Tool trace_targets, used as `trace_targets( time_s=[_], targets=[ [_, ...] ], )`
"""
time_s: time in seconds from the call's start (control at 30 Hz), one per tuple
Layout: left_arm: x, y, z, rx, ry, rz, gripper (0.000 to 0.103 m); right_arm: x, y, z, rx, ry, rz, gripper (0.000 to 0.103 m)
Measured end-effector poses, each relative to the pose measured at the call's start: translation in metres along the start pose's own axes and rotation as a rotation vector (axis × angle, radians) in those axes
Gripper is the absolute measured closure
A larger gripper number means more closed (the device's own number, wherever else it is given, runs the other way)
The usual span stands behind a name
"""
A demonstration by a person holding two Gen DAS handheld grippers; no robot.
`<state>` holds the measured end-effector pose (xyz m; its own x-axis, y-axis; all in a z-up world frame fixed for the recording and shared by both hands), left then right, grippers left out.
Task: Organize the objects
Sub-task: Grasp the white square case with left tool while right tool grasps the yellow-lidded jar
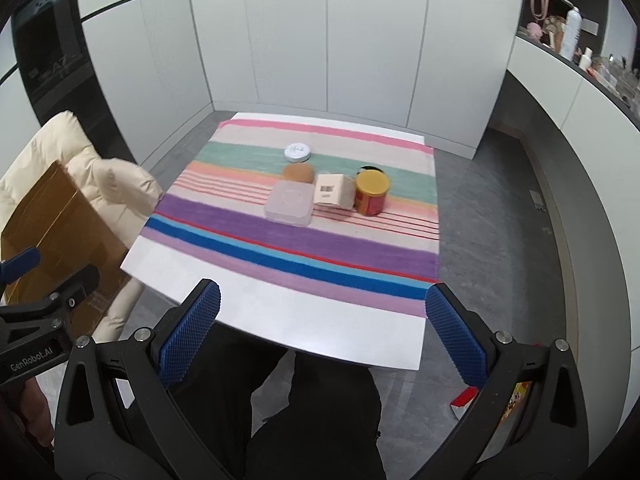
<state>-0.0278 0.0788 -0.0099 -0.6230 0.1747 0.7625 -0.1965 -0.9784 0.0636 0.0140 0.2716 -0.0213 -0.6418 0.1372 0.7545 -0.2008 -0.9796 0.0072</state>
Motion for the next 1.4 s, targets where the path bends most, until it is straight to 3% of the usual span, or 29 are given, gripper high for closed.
trace_targets(
  time_s=[0.2, 0.4, 0.53, 0.6, 0.7, 0.93, 1.4],
  targets=[
    [0.017, -0.025, -0.027, -0.051, 0.02, -0.006, 0.0, 0.001, -0.017, -0.013, 0.009, 0.006, -0.026, 0.0],
    [0.031, -0.048, -0.072, -0.001, 0.046, -0.047, 0.0, 0.009, -0.035, -0.056, -0.003, 0.03, -0.016, 0.0],
    [0.035, -0.064, -0.105, -0.021, 0.073, -0.095, 0.0, 0.011, -0.051, -0.086, -0.016, 0.056, -0.029, 0.0],
    [0.032, -0.069, -0.126, -0.058, 0.105, -0.083, 0.0, 0.013, -0.06, -0.103, -0.026, 0.068, -0.035, 0.0],
    [0.03, -0.076, -0.149, -0.05, 0.104, -0.065, 0.0, 0.015, -0.072, -0.13, -0.036, 0.081, -0.033, 0.0],
    [0.024, -0.107, -0.203, -0.058, 0.138, -0.139, 0.0, 0.011, -0.089, -0.195, -0.037, 0.11, -0.027, 0.0],
    [-0.006, -0.148, -0.306, -0.135, 0.221, -0.161, 0.0, -0.003, -0.105, -0.305, -0.034, 0.156, -0.032, 0.003]
  ],
)
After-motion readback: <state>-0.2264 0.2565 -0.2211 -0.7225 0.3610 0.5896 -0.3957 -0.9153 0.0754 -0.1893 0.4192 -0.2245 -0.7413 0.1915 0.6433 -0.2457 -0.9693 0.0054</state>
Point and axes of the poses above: each gripper's, at about its wrist camera, not at the fingertips, and z roughly against the way its jaws point, y to its left, x to its top, the point moved 2 cm from there along -z, roughly the way its jaws point, and after that the axes turned 11 degrees about -y, right-handed, at the moved point
